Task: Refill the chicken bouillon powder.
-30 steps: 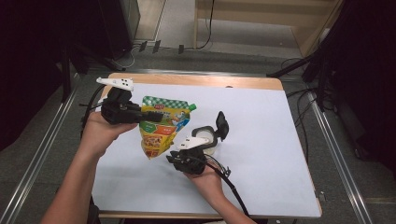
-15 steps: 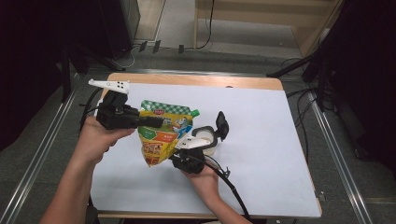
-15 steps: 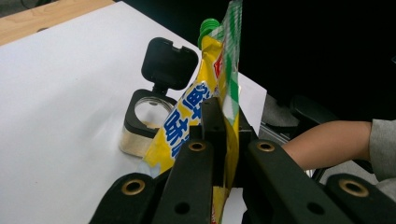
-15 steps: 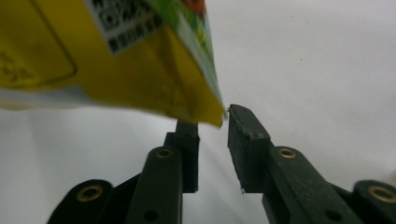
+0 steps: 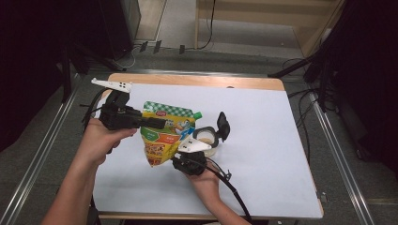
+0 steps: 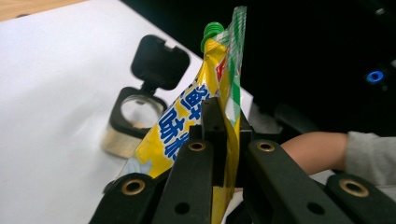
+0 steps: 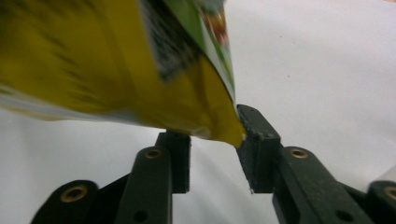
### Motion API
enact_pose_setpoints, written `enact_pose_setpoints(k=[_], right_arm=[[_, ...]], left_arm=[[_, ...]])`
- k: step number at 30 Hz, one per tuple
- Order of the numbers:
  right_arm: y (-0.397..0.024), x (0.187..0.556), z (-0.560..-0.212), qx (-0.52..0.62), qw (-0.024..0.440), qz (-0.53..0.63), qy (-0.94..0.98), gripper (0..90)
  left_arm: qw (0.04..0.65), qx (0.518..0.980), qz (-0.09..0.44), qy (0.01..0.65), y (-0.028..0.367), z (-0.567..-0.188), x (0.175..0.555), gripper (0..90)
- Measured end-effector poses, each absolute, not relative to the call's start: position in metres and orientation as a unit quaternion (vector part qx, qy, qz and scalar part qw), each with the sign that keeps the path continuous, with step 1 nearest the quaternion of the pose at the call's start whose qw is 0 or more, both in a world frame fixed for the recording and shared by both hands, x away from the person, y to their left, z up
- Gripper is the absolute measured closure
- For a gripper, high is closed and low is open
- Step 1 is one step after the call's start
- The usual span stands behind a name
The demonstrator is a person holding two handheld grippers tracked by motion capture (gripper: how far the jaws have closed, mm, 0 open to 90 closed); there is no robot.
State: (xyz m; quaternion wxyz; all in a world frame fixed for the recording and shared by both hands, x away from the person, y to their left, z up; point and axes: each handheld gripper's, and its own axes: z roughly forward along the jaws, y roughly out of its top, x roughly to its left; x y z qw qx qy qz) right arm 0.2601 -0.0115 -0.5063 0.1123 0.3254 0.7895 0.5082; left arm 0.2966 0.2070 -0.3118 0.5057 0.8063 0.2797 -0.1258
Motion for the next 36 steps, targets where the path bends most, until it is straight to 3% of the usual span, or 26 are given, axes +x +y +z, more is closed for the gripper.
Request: enact_pose_setpoints(k=[6, 16, 22, 36], right_arm=[[-0.011, 0.255, -0.507, 0.322, 0.106, 0.527, 0.779, 77.9], [-0.013, 0.252, -0.502, 0.302, 0.125, 0.503, 0.800, 70.6], [-0.021, 0.243, -0.499, 0.279, 0.127, 0.498, 0.811, 72.4], [-0.017, 0.231, -0.493, 0.250, 0.118, 0.510, 0.815, 69.7]], left_arm=[[0.505, 0.797, -0.141, 0.300, 0.210, -0.320, 0.302, 90.0], [0.474, 0.817, -0.079, 0.320, 0.197, -0.320, 0.299, 90.0], [0.458, 0.827, -0.060, 0.321, 0.180, -0.323, 0.296, 87.8], [0.449, 0.838, -0.060, 0.305, 0.159, -0.340, 0.297, 80.2]])
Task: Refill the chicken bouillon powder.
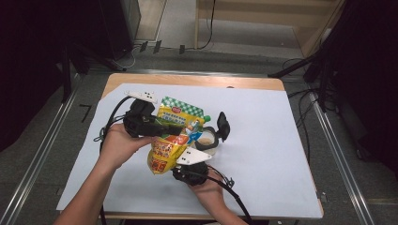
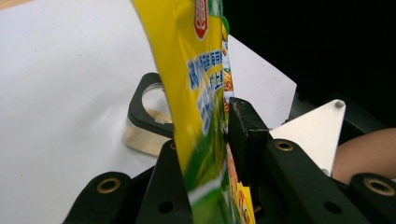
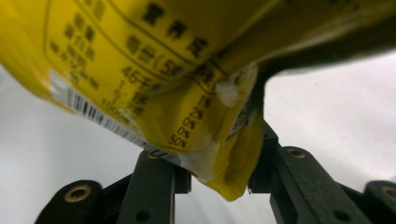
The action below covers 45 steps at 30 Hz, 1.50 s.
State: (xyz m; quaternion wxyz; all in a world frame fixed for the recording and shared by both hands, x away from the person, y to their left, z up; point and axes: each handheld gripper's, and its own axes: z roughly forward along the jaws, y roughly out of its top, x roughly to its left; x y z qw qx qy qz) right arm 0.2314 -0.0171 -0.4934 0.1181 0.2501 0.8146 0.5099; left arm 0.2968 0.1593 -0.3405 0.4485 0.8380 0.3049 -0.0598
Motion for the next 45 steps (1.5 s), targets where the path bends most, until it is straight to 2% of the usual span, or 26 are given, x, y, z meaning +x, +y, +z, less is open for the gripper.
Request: enact_pose_setpoints(k=[11, 15, 23, 33, 38, 45], right_arm=[[-0.012, 0.222, -0.482, 0.231, 0.100, 0.522, 0.815, 67.2], [-0.008, 0.218, -0.477, 0.219, 0.108, 0.522, 0.817, 64.4], [-0.006, 0.218, -0.474, 0.225, 0.074, 0.521, 0.820, 63.9], [-0.006, 0.220, -0.468, 0.235, 0.023, 0.517, 0.823, 62.9], [-0.002, 0.220, -0.467, 0.230, 0.022, 0.507, 0.830, 61.0], [-0.001, 0.222, -0.467, 0.230, 0.009, 0.506, 0.832, 60.5]], left_arm=[[0.434, 0.846, -0.042, 0.307, 0.153, -0.346, 0.295, 78.8], [0.424, 0.849, -0.037, 0.312, 0.148, -0.351, 0.295, 78.4], [0.410, 0.854, -0.034, 0.319, 0.145, -0.356, 0.295, 77.5], [0.398, 0.850, -0.058, 0.341, 0.142, -0.363, 0.302, 73.5], [0.387, 0.852, -0.052, 0.348, 0.139, -0.365, 0.303, 78.7], [0.374, 0.857, -0.065, 0.348, 0.135, -0.366, 0.307, 76.8]])
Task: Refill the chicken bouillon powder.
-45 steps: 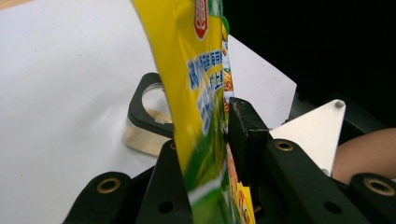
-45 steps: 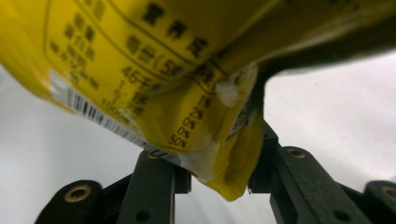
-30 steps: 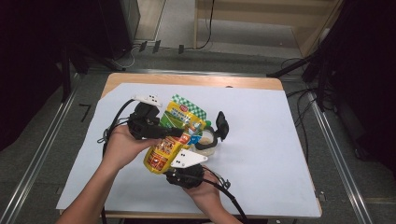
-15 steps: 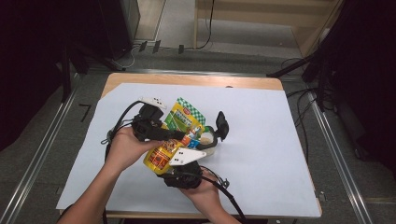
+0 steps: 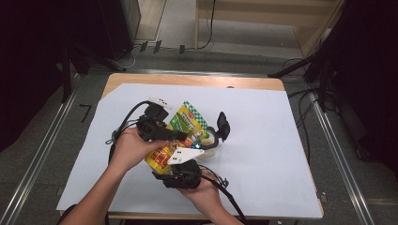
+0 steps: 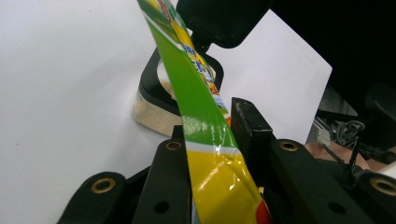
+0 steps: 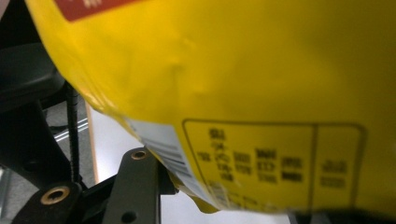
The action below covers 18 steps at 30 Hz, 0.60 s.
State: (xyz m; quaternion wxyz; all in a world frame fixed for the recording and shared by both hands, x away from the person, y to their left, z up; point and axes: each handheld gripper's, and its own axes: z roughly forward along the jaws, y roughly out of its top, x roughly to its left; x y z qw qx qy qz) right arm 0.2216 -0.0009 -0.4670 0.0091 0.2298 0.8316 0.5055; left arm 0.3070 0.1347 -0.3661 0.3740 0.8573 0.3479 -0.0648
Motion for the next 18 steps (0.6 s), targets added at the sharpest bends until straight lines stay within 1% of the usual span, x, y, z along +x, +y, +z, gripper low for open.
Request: enact_pose_setpoints(k=[2, 7, 9, 12, 16, 18], right_arm=[[-0.001, 0.222, -0.465, 0.230, 0.003, 0.506, 0.831, 60.2], [-0.002, 0.224, -0.462, 0.223, 0.002, 0.508, 0.832, 59.4], [-0.002, 0.227, -0.460, 0.218, -0.002, 0.508, 0.834, 58.9], [-0.002, 0.230, -0.456, 0.224, -0.007, 0.511, 0.830, 59.0], [-0.002, 0.234, -0.451, 0.226, -0.013, 0.516, 0.826, 58.5], [-0.002, 0.233, -0.451, 0.221, -0.009, 0.516, 0.828, 58.2]], left_arm=[[0.372, 0.858, -0.067, 0.349, 0.134, -0.365, 0.308, 75.8], [0.367, 0.855, -0.083, 0.356, 0.132, -0.362, 0.314, 74.7], [0.357, 0.851, -0.098, 0.374, 0.131, -0.361, 0.319, 74.8], [0.360, 0.842, -0.111, 0.386, 0.132, -0.359, 0.326, 74.9], [0.361, 0.842, -0.110, 0.385, 0.132, -0.355, 0.329, 75.8], [0.362, 0.842, -0.114, 0.384, 0.132, -0.356, 0.328, 76.1]])
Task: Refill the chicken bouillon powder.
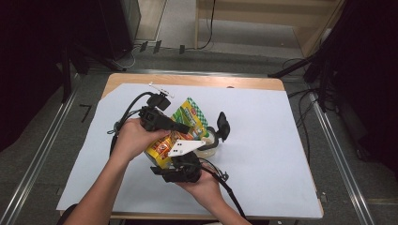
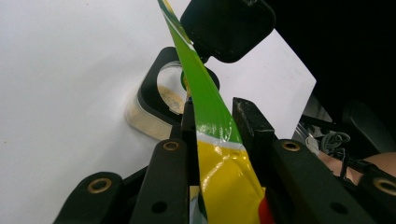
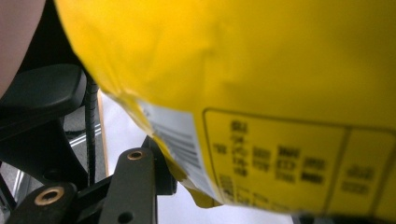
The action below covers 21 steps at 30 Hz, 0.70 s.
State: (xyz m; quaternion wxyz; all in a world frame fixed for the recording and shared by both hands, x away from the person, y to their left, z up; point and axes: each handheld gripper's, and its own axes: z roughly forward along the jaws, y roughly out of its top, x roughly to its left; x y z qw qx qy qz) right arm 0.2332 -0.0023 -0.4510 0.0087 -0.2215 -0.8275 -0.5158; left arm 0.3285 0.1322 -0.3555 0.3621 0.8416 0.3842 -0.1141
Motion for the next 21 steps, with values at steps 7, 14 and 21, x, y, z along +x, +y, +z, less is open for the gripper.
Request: enact_pose_setpoints(k=[7, 14, 21], right_arm=[[-0.004, 0.231, -0.455, -0.214, 0.011, -0.514, -0.831, 58.3], [-0.006, 0.232, -0.456, -0.227, 0.030, -0.520, -0.823, 59.0], [-0.007, 0.232, -0.455, -0.232, 0.033, -0.525, -0.818, 58.4]], left_arm=[[0.361, 0.841, -0.123, 0.383, 0.131, -0.363, 0.329, 75.4], [0.361, 0.839, -0.131, 0.386, 0.129, -0.364, 0.332, 72.3], [0.364, 0.833, -0.136, 0.393, 0.127, -0.365, 0.336, 72.5]])
